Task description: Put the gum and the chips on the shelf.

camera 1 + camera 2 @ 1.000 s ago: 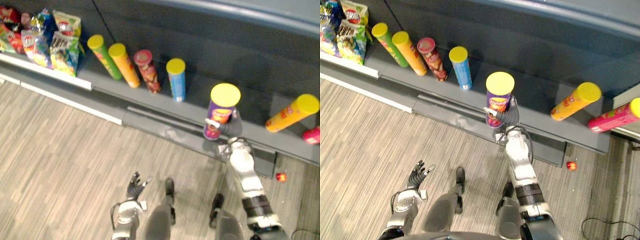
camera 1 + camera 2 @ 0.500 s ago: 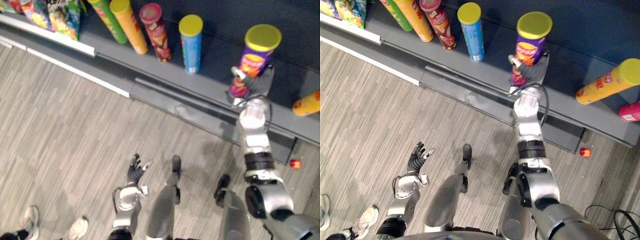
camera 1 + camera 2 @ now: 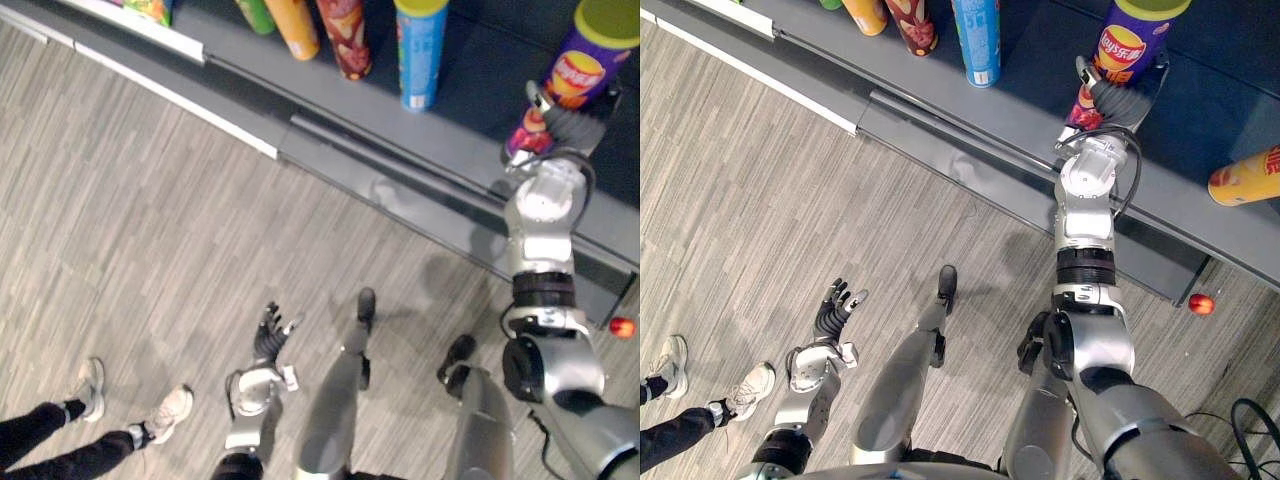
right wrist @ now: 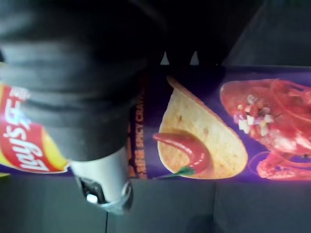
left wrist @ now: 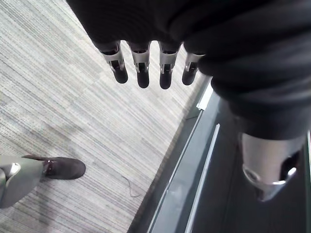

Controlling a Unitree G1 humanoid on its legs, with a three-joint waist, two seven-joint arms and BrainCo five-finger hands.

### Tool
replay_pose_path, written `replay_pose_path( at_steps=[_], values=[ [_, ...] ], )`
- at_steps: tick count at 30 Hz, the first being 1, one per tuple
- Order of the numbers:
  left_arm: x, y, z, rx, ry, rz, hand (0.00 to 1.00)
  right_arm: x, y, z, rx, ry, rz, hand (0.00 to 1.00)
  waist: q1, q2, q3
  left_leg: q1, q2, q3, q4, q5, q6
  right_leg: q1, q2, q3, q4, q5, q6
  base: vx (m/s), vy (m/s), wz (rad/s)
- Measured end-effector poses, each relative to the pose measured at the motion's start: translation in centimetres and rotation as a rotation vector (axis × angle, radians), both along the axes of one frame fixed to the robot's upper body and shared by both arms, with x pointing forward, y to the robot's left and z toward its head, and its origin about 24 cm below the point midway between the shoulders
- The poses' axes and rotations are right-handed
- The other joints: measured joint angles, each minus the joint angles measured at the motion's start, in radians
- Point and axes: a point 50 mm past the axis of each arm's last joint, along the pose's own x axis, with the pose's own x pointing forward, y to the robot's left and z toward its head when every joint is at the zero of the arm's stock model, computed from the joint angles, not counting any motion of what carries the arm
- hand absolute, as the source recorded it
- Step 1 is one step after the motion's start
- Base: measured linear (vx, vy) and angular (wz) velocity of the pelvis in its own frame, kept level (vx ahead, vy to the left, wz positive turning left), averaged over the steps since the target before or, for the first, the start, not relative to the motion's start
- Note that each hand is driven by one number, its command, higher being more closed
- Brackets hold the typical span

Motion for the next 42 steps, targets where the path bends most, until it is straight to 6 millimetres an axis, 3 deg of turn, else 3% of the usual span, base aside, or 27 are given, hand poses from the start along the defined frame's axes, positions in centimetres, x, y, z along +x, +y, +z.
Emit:
replay_pose_path(
  at_steps=[6,19,30,42],
  values=[
    [0.5,-0.3,1.2,-0.010,-0.058,-0.005,0.00,-0.4,0.2,0.2,0.108,-0.048,0.003,1.00,0.000,0.000,0.001,-0.028,0.001,0.020,0.025,-0.005,-0.003,-0.032,-0.014,0.000,0.035,-0.013,-0.004,0.01,-0.063,0.01],
    [1.0,-1.4,2.5,-0.049,-0.125,0.000,0.00,-1.1,1.3,1.1,0.122,-0.113,0.027,1.00,0.001,0.001,0.002,-0.103,0.020,0.082,0.095,-0.027,0.005,-0.089,-0.029,0.000,0.074,-0.029,-0.007,0.01,-0.057,0.02],
    [1.1,-1.8,3.1,-0.103,-0.153,0.013,0.00,-1.2,1.0,1.6,0.120,-0.129,0.009,1.00,0.000,0.001,0.003,-0.143,0.030,0.111,0.114,-0.029,0.007,-0.138,-0.039,-0.001,0.107,-0.037,-0.014,0.01,-0.064,0.00],
    [1.2,-1.9,3.9,-0.108,-0.194,0.002,0.00,-0.6,1.1,3.5,0.043,-0.129,0.007,1.00,-0.001,0.000,0.003,-0.187,0.026,0.132,0.119,-0.020,0.015,-0.192,-0.058,-0.002,0.128,-0.043,-0.016,0.00,-0.050,0.02]
  ],
)
